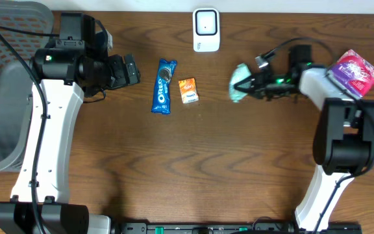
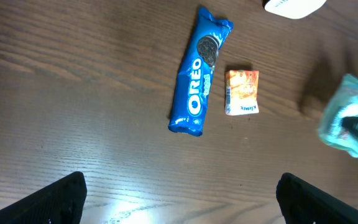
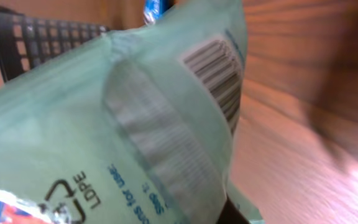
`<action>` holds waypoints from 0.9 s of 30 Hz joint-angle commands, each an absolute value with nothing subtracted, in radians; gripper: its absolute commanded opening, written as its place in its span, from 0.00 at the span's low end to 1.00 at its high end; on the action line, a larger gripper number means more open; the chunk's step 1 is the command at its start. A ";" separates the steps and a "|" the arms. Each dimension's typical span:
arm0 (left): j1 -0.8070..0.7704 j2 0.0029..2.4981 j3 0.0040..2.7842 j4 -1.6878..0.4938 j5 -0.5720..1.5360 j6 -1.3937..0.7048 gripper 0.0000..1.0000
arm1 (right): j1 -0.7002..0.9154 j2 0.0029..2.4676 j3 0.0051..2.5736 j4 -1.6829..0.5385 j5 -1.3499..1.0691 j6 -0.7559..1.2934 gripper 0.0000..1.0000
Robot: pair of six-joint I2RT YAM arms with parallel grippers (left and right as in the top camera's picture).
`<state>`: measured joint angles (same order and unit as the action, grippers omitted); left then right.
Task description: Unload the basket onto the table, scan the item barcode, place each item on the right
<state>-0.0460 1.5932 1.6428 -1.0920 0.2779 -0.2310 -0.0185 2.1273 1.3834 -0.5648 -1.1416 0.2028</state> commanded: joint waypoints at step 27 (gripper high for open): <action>-0.044 1.596 1.640 -1.092 0.268 -0.218 0.98 | -0.013 2.007 1.382 -0.812 -0.469 0.343 0.48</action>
